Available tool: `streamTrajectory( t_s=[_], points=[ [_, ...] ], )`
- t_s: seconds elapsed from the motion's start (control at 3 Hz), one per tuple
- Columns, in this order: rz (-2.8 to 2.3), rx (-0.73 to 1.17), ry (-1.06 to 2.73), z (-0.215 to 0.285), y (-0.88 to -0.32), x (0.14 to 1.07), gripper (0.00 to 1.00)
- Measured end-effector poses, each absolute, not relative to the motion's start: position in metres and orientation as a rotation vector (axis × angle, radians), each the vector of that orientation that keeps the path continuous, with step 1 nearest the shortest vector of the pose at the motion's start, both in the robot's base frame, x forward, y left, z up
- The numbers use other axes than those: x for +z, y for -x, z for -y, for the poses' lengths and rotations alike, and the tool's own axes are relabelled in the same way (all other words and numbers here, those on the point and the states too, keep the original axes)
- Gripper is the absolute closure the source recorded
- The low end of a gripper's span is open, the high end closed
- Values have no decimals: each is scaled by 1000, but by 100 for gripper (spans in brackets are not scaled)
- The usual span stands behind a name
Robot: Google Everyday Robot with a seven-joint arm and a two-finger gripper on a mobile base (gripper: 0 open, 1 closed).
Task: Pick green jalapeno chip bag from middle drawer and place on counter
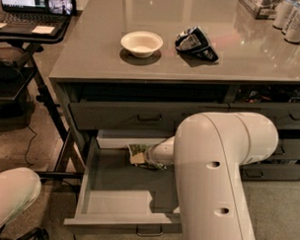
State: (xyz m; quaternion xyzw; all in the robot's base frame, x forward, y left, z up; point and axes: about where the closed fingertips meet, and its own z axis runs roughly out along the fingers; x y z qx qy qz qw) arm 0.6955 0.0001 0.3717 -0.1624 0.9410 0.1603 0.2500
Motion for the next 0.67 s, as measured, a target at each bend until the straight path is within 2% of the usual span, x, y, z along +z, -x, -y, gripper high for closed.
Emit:
streamTrajectory(
  t_s=[0.67],
  points=[
    [-2569, 437, 441, -1, -694, 380, 87]
  ],
)
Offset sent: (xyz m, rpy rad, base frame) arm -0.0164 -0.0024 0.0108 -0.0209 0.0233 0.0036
